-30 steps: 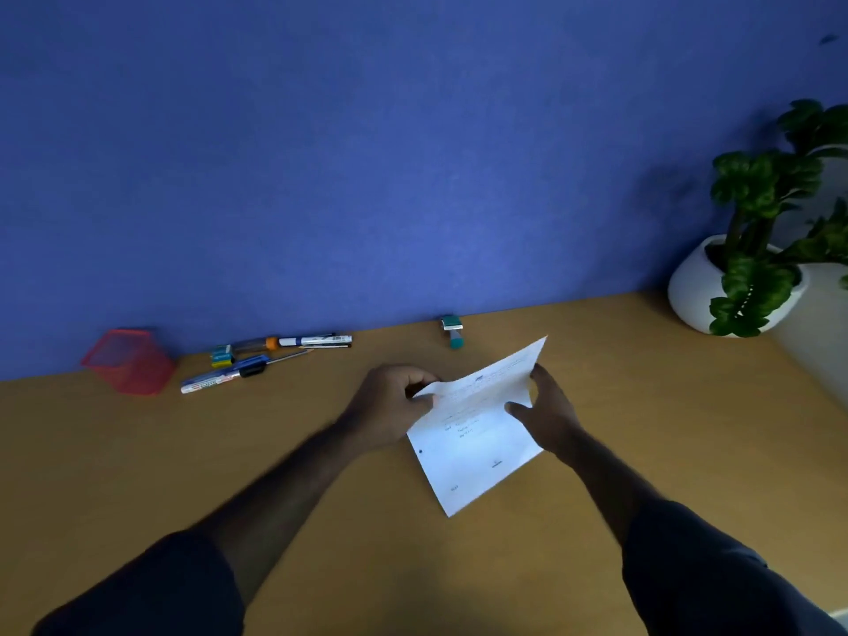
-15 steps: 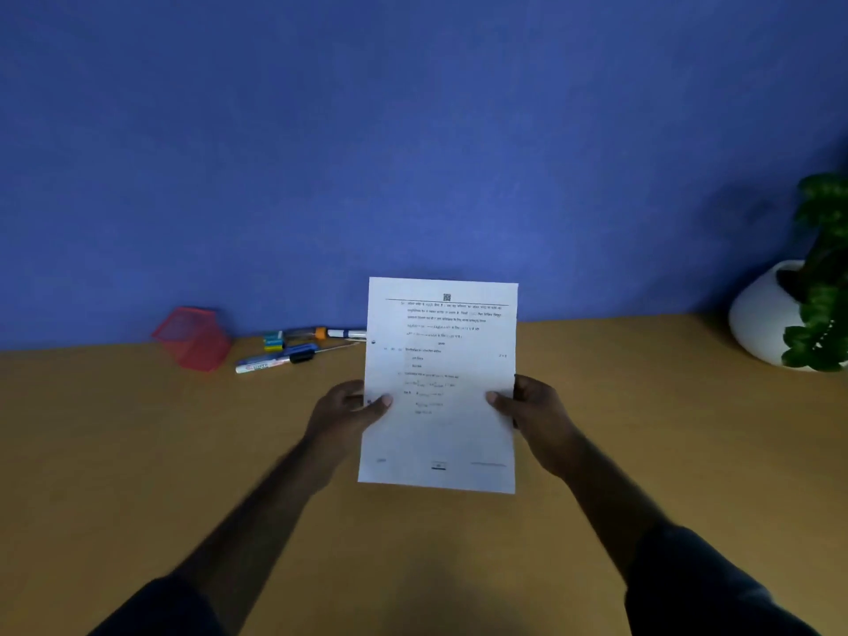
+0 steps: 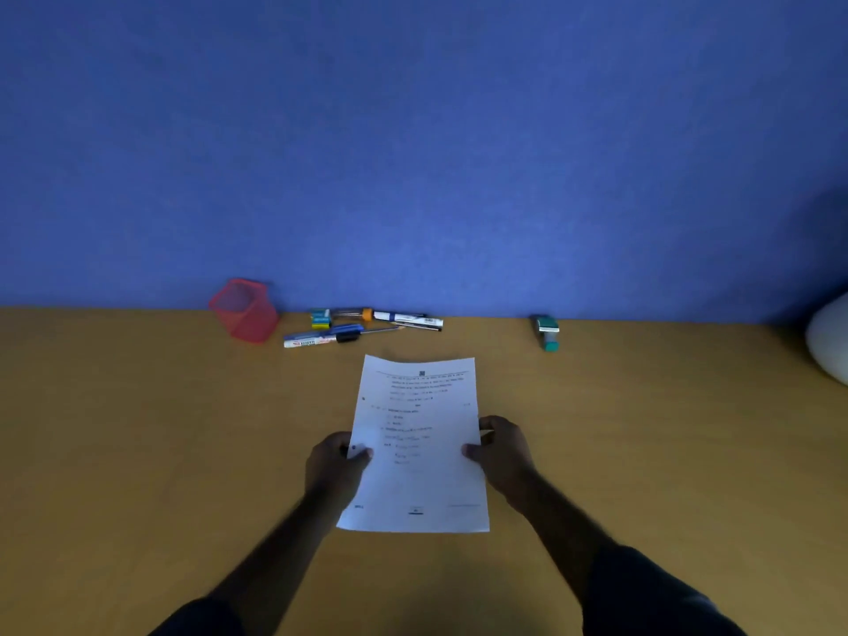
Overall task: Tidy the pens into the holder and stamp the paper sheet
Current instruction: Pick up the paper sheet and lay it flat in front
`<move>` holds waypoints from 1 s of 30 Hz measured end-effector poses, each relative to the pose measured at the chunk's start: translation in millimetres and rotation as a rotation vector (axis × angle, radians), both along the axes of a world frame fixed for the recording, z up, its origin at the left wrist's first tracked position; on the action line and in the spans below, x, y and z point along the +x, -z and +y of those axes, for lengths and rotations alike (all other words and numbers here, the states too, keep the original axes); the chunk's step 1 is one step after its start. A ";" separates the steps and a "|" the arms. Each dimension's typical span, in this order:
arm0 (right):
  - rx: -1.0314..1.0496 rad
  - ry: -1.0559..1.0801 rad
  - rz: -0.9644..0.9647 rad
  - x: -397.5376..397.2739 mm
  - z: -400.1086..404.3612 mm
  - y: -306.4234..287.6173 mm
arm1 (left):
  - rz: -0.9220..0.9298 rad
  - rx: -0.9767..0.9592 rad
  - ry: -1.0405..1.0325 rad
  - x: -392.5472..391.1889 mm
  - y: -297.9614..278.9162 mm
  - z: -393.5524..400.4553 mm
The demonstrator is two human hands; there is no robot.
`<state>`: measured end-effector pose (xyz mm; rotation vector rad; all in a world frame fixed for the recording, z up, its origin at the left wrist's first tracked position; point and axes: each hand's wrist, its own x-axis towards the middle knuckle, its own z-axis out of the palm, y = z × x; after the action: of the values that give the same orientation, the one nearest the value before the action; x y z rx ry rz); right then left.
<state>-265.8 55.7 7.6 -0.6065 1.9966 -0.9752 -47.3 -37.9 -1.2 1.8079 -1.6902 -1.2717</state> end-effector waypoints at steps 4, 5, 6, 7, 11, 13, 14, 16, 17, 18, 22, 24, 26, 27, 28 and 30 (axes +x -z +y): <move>0.059 -0.048 0.118 10.4 -2.5 12.5 | -0.138 -0.087 0.117 10.9 17.3 3.5; 0.069 -0.062 0.141 11.4 -2.9 15.0 | -0.156 -0.102 0.140 12.5 19.9 4.6; 0.082 -0.079 0.165 11.9 -2.9 17.3 | -0.164 -0.113 0.156 13.2 22.7 5.2; 0.093 -0.094 0.186 11.9 -3.1 19.0 | -0.164 -0.121 0.166 13.3 24.8 5.7; 0.129 -0.121 0.234 9.6 -5.0 22.7 | -0.155 -0.169 0.167 10.2 27.5 2.8; 0.148 -0.136 0.259 8.3 -6.7 22.8 | -0.201 -0.205 0.157 9.5 30.3 -0.4; 0.154 -0.144 0.271 7.8 -7.4 22.9 | -0.226 -0.214 0.150 9.6 31.7 -2.2; 0.160 -0.157 0.299 7.0 -8.7 23.6 | -0.249 -0.217 0.145 10.3 34.5 -5.5; 0.160 -0.161 0.312 6.6 -9.3 24.1 | -0.251 -0.216 0.150 11.2 36.5 -7.1; 0.160 -0.161 0.320 5.9 -10.1 25.4 | -0.257 -0.215 0.158 12.5 38.7 -8.5; 0.185 -0.129 0.335 0.7 -12.0 29.2 | -0.271 -0.279 0.184 17.1 44.0 -13.5; 0.190 -0.090 0.324 -4.4 -11.6 30.4 | -0.288 -0.366 0.210 18.6 43.6 -17.6; 0.188 -0.035 0.332 -11.4 -12.3 30.7 | -0.315 -0.467 0.249 20.3 41.7 -26.8; 0.182 -0.006 0.339 -15.6 -13.6 30.1 | -0.335 -0.521 0.270 21.8 40.7 -33.4; 0.178 0.023 0.349 -20.3 -15.7 29.7 | -0.359 -0.565 0.297 24.0 40.9 -41.5; 0.175 0.063 0.397 -29.8 -20.7 27.2 | -0.403 -0.630 0.378 29.3 41.3 -56.9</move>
<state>-295.6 35.0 -19.7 -0.6823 2.4340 -0.7466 -18.0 -94.9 -42.5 1.4503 -2.3890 -0.3877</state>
